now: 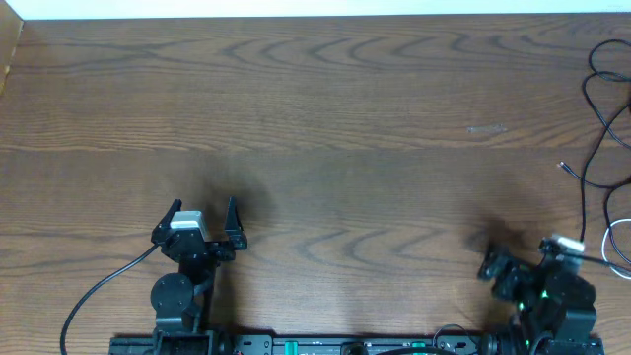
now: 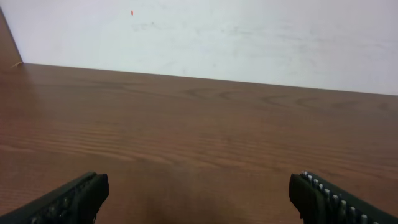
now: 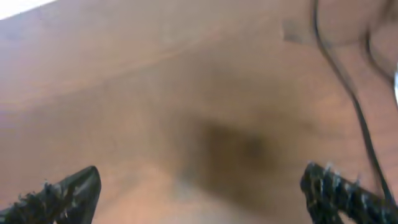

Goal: Untangle cables

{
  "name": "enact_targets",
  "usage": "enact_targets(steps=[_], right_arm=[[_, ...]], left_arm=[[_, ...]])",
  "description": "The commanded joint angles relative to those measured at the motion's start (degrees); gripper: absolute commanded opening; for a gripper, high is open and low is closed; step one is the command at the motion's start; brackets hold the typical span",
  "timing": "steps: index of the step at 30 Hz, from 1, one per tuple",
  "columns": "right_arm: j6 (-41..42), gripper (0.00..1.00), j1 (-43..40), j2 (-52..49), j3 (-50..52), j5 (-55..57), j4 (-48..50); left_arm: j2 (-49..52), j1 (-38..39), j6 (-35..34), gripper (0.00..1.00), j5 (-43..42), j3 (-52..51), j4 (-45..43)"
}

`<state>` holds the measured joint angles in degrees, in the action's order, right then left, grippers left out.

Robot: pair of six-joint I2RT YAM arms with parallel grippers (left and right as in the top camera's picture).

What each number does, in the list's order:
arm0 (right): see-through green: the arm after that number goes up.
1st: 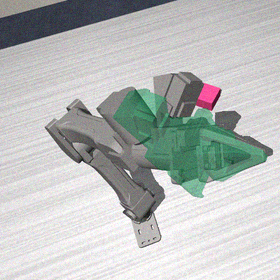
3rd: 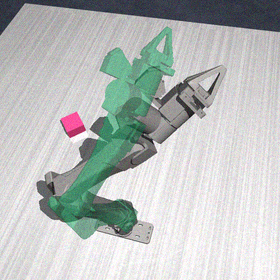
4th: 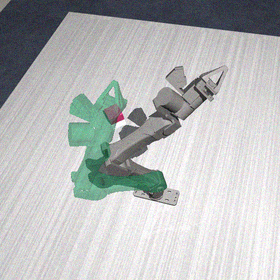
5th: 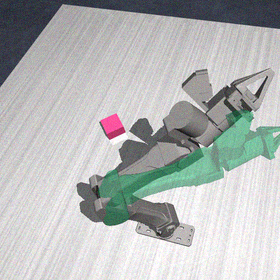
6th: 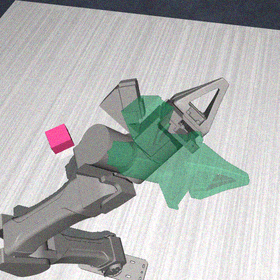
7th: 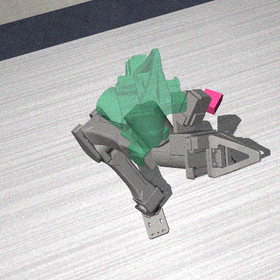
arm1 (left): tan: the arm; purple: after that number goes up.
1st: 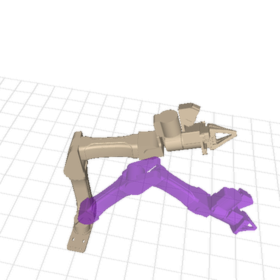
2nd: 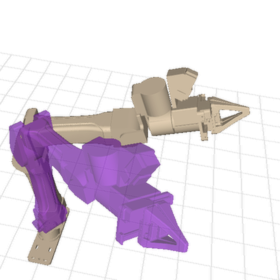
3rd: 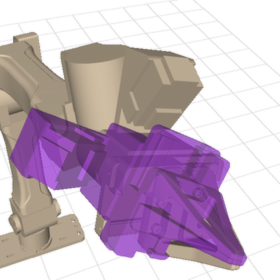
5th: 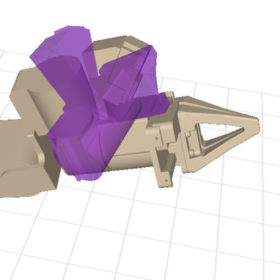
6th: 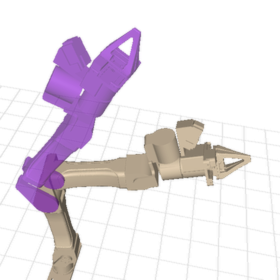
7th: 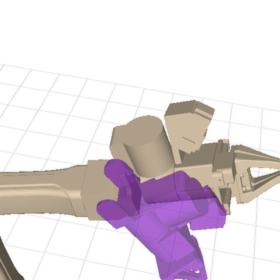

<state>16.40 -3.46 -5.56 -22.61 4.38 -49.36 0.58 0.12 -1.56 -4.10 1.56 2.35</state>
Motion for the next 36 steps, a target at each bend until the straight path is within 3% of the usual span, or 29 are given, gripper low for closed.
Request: enact_targets(steps=[1, 7, 13, 31, 36], right_arm=[[-10.8, 0.99, 0.4, 0.0, 4.1, -4.2, 7.5], [-22.9, 0.99, 1.1, 1.9, 13.6, -13.0, 32.3], [-24.2, 0.99, 1.1, 5.3, 21.1, -12.9, 46.9], [-28.9, 0.99, 1.3, 5.3, 22.3, -11.5, 45.5], [-23.1, 0.99, 1.3, 5.3, 22.3, -10.3, 45.4]], left_arm=[[-0.3, 0.2, -0.7, 0.98, 0.5, -1.3, 1.4], [-0.3, 0.2, -0.7, 0.98, 0.5, -1.3, 1.4], [-0.3, 0.2, -0.7, 0.98, 0.5, -1.3, 1.4], [-0.3, 0.2, -0.7, 0.98, 0.5, -1.3, 1.4], [-0.3, 0.2, -0.7, 0.98, 0.5, -1.3, 1.4]])
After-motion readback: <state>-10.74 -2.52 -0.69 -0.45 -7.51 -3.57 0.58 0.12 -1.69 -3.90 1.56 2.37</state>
